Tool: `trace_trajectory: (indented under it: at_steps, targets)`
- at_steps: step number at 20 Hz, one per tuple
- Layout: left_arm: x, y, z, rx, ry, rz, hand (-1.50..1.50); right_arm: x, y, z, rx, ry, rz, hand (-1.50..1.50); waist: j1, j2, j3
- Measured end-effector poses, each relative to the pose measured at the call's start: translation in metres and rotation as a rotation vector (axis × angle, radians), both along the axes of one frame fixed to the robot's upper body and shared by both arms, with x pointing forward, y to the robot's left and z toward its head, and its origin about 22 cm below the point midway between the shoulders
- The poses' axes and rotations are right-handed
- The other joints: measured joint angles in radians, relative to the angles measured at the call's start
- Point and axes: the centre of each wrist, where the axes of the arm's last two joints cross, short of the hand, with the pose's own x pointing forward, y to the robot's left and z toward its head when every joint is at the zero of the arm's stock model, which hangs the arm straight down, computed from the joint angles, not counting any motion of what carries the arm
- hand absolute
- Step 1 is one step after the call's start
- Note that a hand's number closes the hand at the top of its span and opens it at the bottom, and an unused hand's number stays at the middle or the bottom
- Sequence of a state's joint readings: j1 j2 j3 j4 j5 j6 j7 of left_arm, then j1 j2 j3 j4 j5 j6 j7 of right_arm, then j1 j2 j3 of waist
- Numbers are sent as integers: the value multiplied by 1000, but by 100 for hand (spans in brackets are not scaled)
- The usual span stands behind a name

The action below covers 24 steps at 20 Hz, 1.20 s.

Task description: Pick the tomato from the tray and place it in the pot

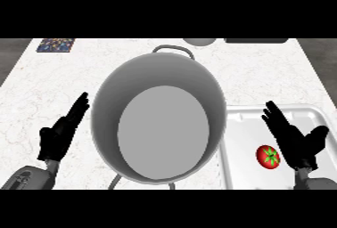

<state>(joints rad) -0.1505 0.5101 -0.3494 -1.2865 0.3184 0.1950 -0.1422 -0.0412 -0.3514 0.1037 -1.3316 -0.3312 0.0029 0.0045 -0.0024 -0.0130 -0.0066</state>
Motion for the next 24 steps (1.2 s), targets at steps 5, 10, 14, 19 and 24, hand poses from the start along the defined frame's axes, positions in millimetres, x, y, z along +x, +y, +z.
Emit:
trace_trajectory:
  at_steps: [5, 10, 14, 19, 24]
  targets:
    - [-3, 26, 12, 67, -14, 122, 0, -16, -57, 14, -101, 36, -57, 150, 1, 6, 5]
    - [-14, 43, 11, 104, 21, 224, 0, -26, -117, 60, -547, -139, -135, -150, -9, -2, 3]
    - [-18, 49, 19, 104, 36, 268, 0, -59, -124, 45, -683, -333, -157, -150, -19, 0, 7]
    - [-32, 47, 23, 108, 34, 279, 0, -93, -123, 50, -731, -382, -104, -150, -10, 6, 6]
    - [-31, 47, 28, 113, 32, 280, 0, -88, -118, 82, -803, -294, 17, -150, -2, 10, 6]
